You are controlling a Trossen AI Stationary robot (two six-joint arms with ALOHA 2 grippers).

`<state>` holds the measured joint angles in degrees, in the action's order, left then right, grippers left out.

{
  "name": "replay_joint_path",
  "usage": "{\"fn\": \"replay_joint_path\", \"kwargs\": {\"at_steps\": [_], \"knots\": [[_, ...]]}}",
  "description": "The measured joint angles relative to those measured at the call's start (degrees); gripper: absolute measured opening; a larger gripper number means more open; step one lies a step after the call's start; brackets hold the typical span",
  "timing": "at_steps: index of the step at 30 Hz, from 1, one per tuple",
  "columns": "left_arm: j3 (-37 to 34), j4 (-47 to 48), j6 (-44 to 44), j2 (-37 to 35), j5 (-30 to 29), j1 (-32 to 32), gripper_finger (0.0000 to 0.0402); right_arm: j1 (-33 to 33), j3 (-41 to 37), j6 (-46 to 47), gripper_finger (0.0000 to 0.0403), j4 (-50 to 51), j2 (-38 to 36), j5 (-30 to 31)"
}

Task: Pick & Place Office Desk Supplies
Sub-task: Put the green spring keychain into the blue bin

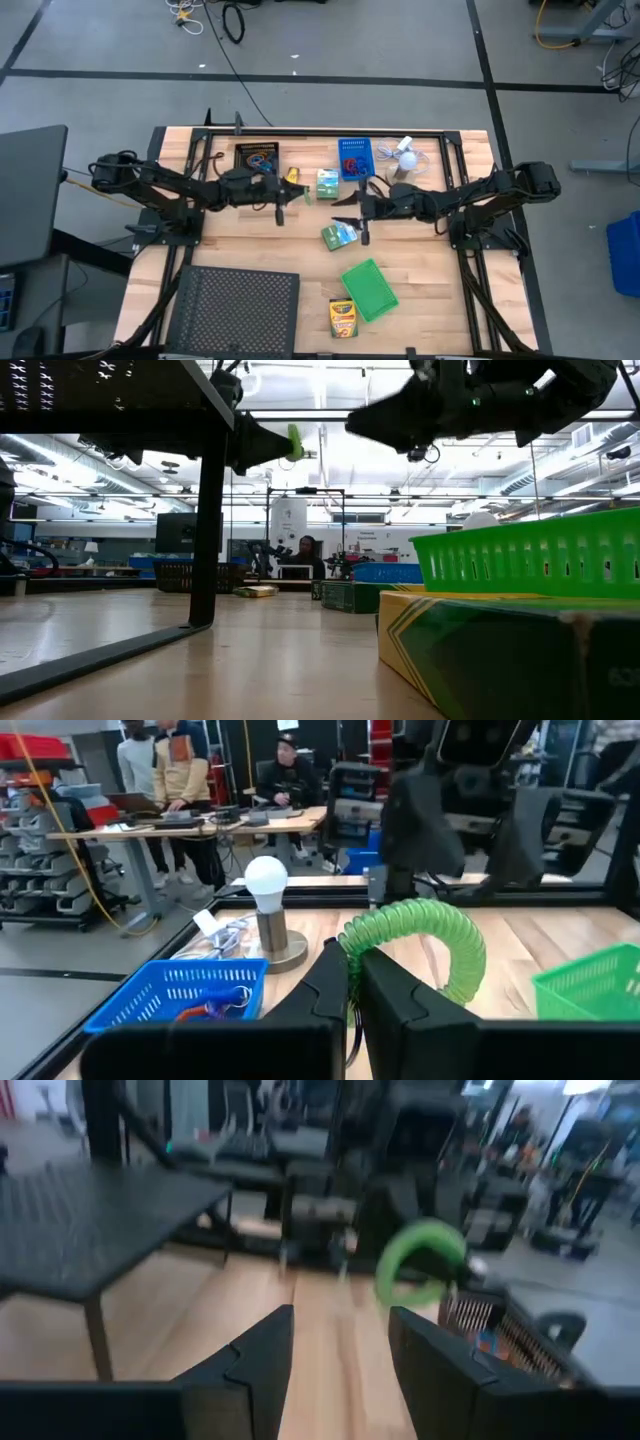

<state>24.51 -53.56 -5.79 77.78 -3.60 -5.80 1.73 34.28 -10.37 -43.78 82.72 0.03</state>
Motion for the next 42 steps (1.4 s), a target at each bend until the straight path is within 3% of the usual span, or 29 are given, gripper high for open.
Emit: {"fn": "replay_joint_path", "kwargs": {"at_steps": [9,21,36,42], "knots": [[-0.22,-5.35,0.27,0.11,-1.54,-1.77,0.0012,-1.41,0.95,1.91,0.0177,-5.37,2.34,1.75],[2.62,-5.38,1.11,2.6,-1.52,-2.56,0.0012,-1.78,8.76,0.65,0.0251,-1.48,8.59,6.58],[7.43,-6.12,0.37,8.94,-1.27,-2.56,0.0012,-2.04,8.76,0.46,0.0224,-0.73,8.9,10.78],[7.5,-6.29,-0.54,8.92,-1.29,-2.56,0.0012,-2.02,8.76,0.44,0.0171,0.1,8.9,12.16]]}}
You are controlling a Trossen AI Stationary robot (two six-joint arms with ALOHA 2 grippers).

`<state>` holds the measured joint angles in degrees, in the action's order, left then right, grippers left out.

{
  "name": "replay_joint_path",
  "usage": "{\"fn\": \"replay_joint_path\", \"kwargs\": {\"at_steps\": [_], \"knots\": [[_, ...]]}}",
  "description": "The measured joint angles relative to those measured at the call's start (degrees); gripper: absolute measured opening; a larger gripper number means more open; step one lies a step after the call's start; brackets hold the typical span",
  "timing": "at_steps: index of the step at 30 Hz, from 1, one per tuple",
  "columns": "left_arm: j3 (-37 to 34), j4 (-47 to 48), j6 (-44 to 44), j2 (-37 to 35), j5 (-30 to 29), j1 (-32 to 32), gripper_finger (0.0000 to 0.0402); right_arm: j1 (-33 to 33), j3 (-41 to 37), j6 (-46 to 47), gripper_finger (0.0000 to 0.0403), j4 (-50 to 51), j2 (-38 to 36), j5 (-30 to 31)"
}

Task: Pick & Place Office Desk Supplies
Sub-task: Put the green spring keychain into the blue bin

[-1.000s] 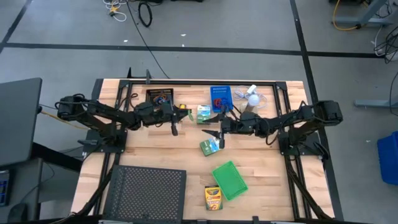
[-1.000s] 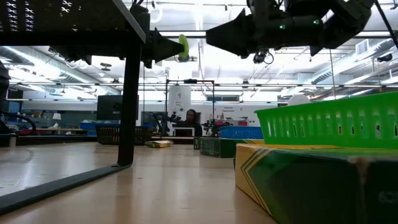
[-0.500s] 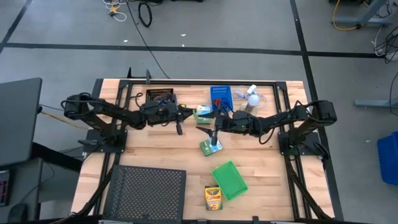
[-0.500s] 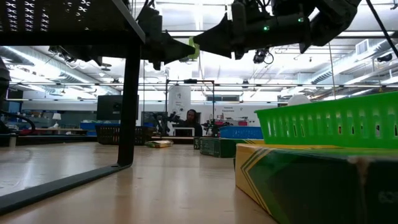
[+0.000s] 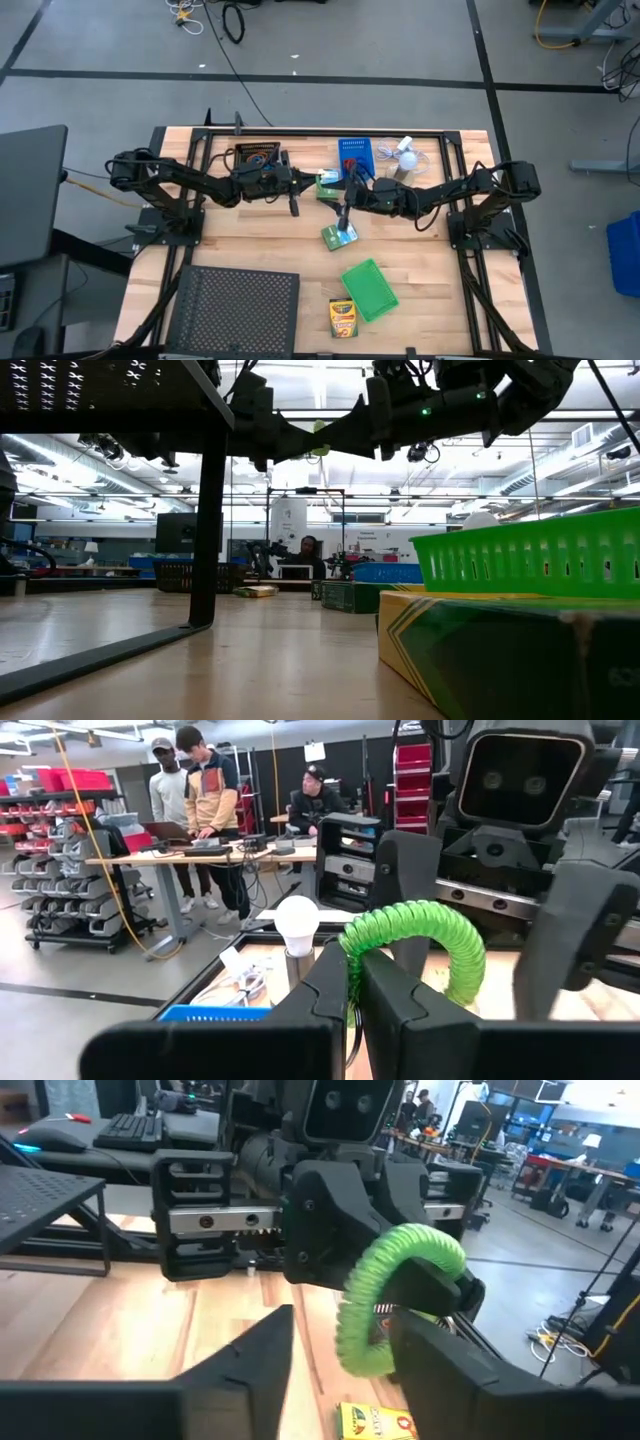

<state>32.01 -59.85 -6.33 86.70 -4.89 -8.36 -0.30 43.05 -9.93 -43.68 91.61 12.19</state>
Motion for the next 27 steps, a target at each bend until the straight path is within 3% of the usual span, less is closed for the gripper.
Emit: {"fn": "replay_joint_path", "kwargs": {"at_steps": [9,20,23,27], "knots": [[0.0,0.23,-0.3,0.0,0.0,0.0,0.0012,0.0,0.0,-0.56,0.0016,1.45,0.0,0.1],[0.0,0.25,-0.76,-0.02,2.78,0.0,0.0013,0.0,0.0,-0.72,0.0009,2.05,0.0,0.08],[-0.02,0.92,-0.69,-0.11,5.24,0.0,0.0041,0.02,0.0,-0.9,0.0009,2.11,-0.01,0.06],[-0.02,3.37,1.44,-0.2,5.44,-0.15,0.0108,0.0,-0.02,-0.9,0.0009,2.78,-0.02,0.08]]}}
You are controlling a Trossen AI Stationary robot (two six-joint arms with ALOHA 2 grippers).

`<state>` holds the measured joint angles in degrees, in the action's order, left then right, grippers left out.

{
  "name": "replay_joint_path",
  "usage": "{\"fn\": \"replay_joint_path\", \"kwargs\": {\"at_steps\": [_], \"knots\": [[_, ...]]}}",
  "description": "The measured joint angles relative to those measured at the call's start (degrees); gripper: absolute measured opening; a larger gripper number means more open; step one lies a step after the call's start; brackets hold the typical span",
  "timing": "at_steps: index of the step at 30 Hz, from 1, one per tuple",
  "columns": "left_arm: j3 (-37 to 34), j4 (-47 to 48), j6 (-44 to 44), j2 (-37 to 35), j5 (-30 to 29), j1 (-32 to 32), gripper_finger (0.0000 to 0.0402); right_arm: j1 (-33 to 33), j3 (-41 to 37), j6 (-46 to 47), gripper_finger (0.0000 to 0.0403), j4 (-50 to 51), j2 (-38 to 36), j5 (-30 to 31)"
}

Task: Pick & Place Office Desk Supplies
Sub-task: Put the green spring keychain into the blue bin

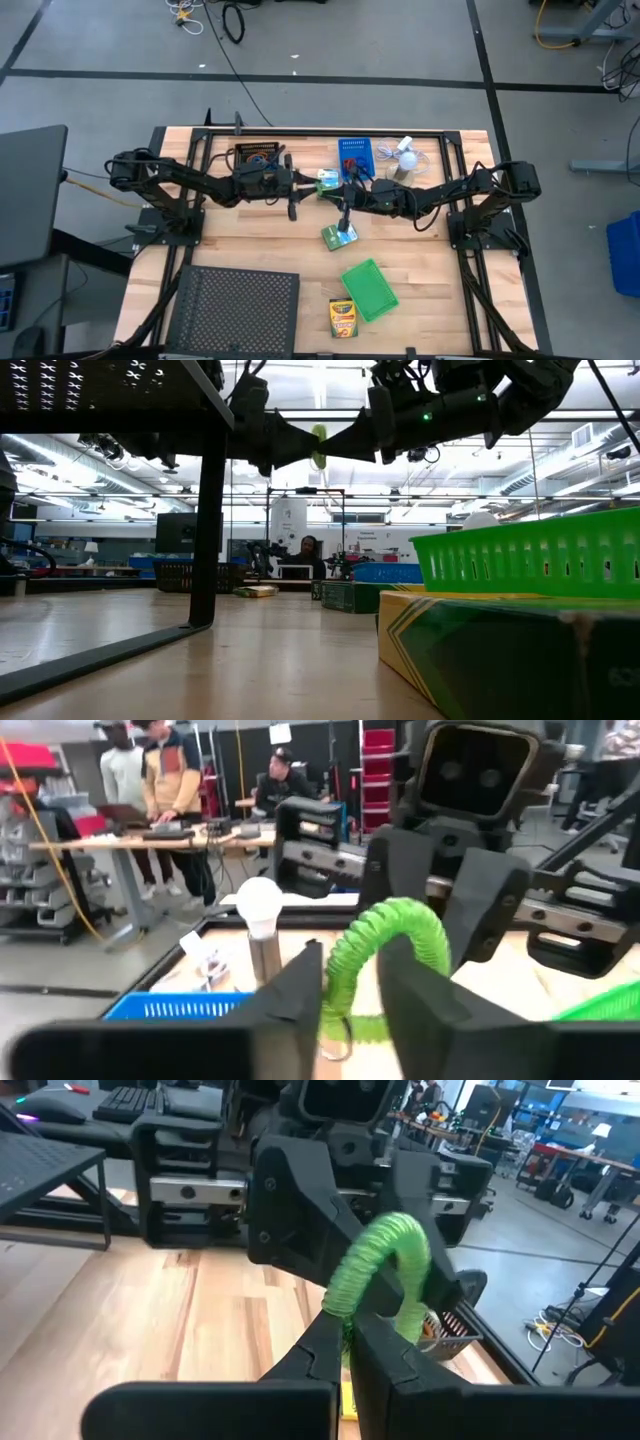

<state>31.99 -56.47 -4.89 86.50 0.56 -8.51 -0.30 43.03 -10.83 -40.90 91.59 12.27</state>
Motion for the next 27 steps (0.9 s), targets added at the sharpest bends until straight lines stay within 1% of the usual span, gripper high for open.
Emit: {"fn": "replay_joint_path", "kwargs": {"at_steps": [6,11,14,16,18,21,24,27], "knots": [[-0.03,1.24,1.49,-0.21,1.21,-0.33,0.0217,0.12,-0.02,-0.17,0.0009,0.53,-0.04,-0.42],[-0.04,6.32,-0.34,-3.72,3.27,-0.75,0.0297,0.2,-0.02,-0.19,0.0008,0.59,-0.09,-1.15],[-0.04,12.17,-0.53,-7.55,9.02,-1.64,0.0332,-0.13,-0.02,-0.2,0.0008,0.84,-0.09,0.98],[-0.04,16.62,-0.49,-10.2,13.21,-2.39,0.035,-0.22,-0.02,-0.2,0.0008,0.87,-0.09,1.1],[-0.04,20.78,-0.6,-12.59,14.77,-2.84,0.0364,-0.29,-0.02,-0.19,0.0008,0.91,-0.09,0.41],[-0.04,27.68,-1.99,-15.85,14.68,-2.87,0.0374,-0.52,-0.02,-0.2,0.0008,0.92,-0.09,0.34],[-0.07,33.89,-3.44,-18.36,14.91,-2.76,0.0375,-0.8,-0.02,-0.4,0.0008,1.94,-0.22,0.95],[-0.07,37.67,-4.42,-20.16,14.69,-2.84,0.0372,-1.21,-0.02,-0.44,0.0008,3.75,-0.28,1.94]]}}
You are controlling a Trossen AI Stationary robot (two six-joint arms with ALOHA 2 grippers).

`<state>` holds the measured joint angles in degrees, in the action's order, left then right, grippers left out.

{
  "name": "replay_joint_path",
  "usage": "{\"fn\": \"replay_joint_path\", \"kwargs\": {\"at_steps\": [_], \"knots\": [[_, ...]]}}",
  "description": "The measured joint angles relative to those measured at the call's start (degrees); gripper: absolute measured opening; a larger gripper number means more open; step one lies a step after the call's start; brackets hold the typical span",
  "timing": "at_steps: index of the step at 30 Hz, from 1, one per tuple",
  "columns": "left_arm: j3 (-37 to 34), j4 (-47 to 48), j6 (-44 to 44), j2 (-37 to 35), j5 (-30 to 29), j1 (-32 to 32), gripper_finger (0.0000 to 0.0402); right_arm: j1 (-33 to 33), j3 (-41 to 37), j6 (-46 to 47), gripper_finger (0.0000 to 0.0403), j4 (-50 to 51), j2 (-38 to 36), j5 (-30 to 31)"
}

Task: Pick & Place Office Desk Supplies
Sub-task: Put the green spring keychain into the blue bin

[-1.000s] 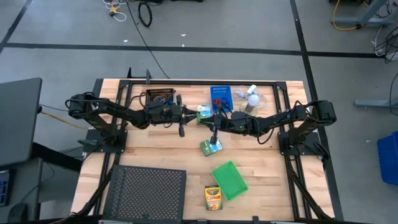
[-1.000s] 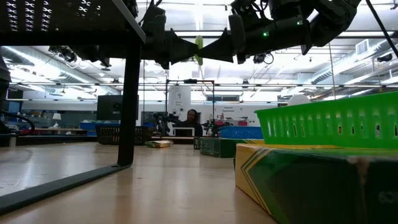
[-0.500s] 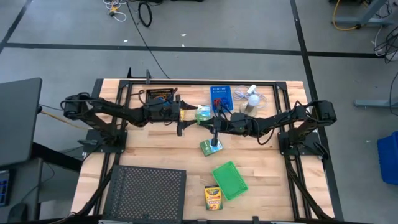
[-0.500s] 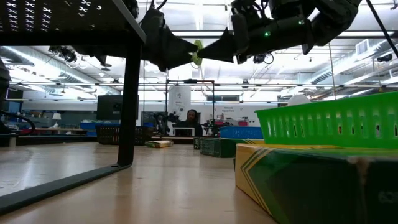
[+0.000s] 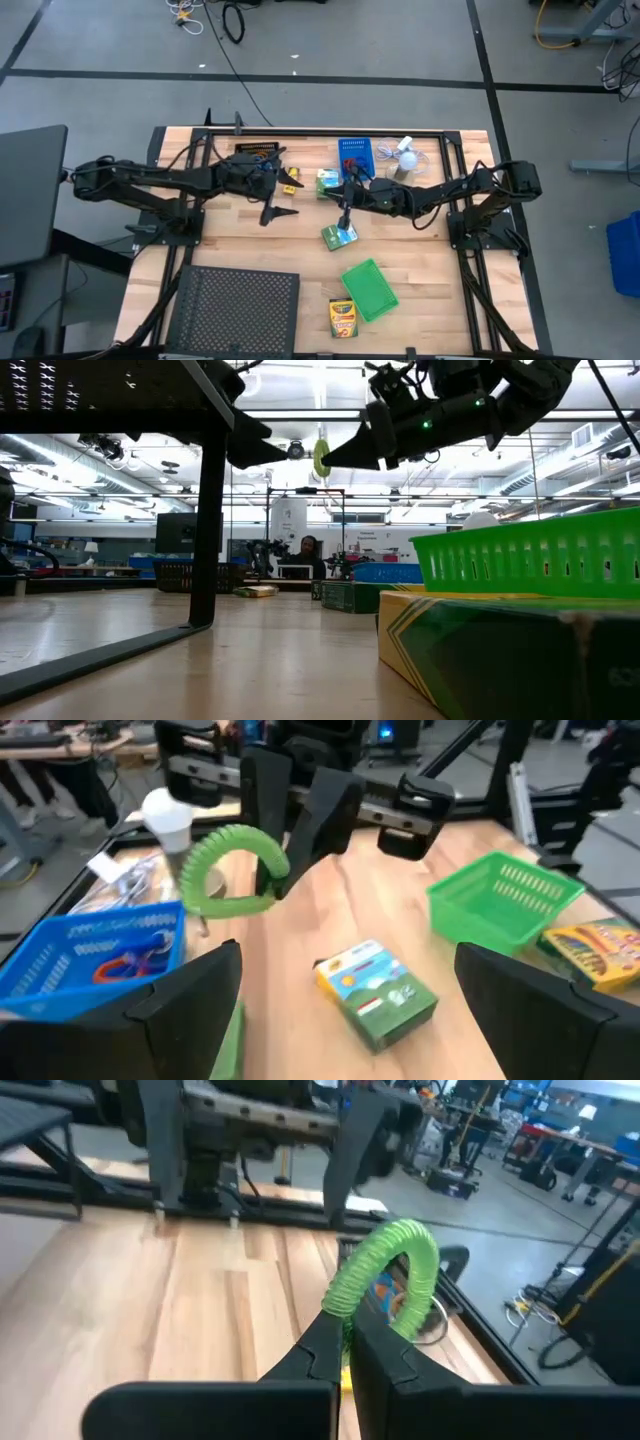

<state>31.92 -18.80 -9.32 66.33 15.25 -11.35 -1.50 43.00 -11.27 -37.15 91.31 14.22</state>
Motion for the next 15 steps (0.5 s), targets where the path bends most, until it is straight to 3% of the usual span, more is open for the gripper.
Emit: {"fn": "replay_joint_path", "kwargs": {"at_steps": [15], "knots": [[0.0,5.91,-1.16,-4.25,-1.69,-2.53,0.0369,-8.09,0.0,1.54,0.0008,11.34,-0.02,3.82]]}}
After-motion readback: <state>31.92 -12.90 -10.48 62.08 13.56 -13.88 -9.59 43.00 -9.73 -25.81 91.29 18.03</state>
